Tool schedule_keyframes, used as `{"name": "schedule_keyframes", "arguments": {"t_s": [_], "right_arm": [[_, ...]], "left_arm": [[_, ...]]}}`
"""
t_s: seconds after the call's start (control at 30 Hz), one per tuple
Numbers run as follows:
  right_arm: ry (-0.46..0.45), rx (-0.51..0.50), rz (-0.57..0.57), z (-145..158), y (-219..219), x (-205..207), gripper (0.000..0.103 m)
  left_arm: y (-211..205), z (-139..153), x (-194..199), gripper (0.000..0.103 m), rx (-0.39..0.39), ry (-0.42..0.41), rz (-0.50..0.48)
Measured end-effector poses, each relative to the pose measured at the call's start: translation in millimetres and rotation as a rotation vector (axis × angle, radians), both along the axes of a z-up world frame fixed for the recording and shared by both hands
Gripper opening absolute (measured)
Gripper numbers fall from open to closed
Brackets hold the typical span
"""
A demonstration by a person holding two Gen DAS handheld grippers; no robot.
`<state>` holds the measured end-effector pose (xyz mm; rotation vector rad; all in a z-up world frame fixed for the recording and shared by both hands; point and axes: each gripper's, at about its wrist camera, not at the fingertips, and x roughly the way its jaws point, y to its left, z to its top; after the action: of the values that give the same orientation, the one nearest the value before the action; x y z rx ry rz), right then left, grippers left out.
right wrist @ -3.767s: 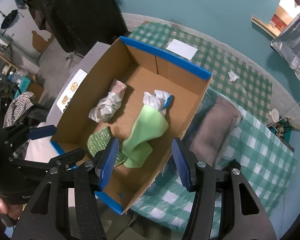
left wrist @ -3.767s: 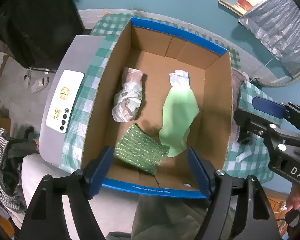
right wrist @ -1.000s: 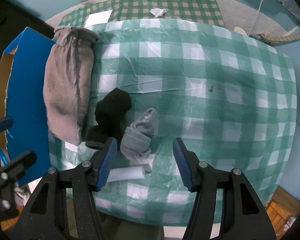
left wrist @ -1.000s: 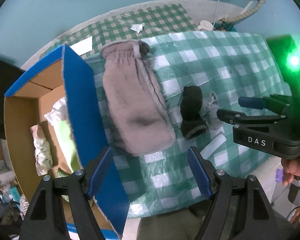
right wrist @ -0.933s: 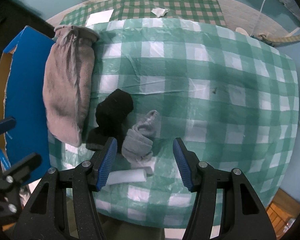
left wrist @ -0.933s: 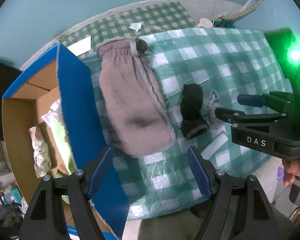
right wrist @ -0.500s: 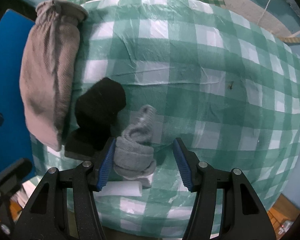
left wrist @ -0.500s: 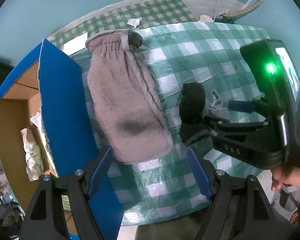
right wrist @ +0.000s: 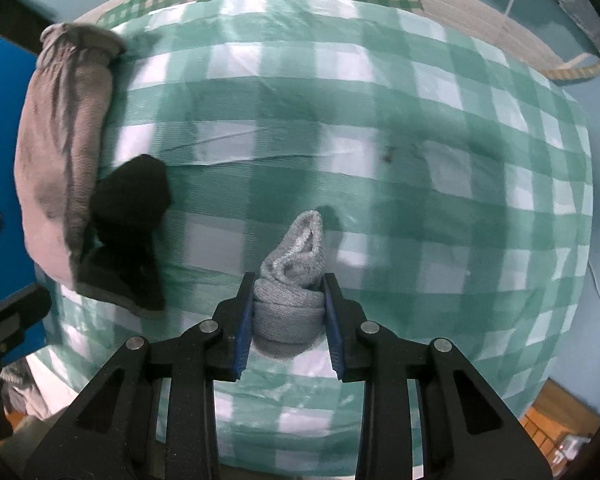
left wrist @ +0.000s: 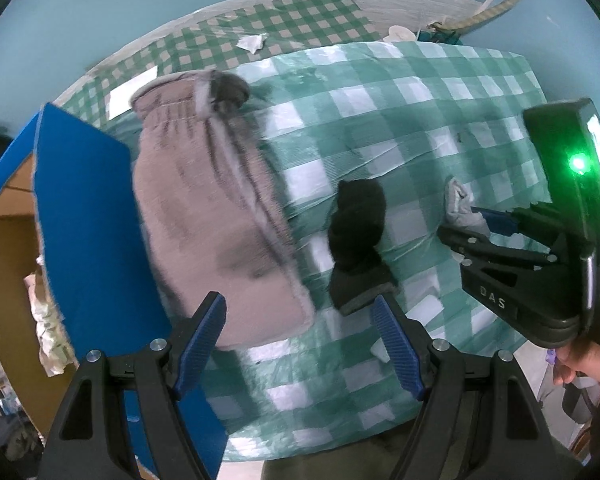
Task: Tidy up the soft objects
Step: 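Grasp the grey sock with the right gripper, then grasp the black sock with the left gripper while the right holds the grey sock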
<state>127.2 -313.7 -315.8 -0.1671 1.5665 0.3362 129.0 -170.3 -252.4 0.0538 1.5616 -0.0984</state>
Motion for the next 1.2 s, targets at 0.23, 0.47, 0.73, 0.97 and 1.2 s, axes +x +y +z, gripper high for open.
{"name": "schedule_keyframes", "arguments": {"t_s": [0.23,0.47,0.73,0.97,1.2], "right_arm": [[0.009,0.026,-0.05,2,-28,-1,0.03],[0.003,0.06,-0.076,1,-54,3,0.037],[-0.006,0.066,-0.084,8,-70,7,0.054],[-0.013,0.054,-0.077,13,-57,5,0.055],[-0.012,0.054,-0.076,7,-46,8,0.055]], "left_arm": [[-7,-12,15,0.078,-0.042,0.026,0.025],[-11,-28,29,0.078,-0.052,0.066,0.062],[-15,-42,38,0.079,-0.052,0.09,0.071],[-28,-40,35,0.082,-0.004,0.068,0.043],[-41,-40,30,0.082,0.003,0.081,0.035]]}}
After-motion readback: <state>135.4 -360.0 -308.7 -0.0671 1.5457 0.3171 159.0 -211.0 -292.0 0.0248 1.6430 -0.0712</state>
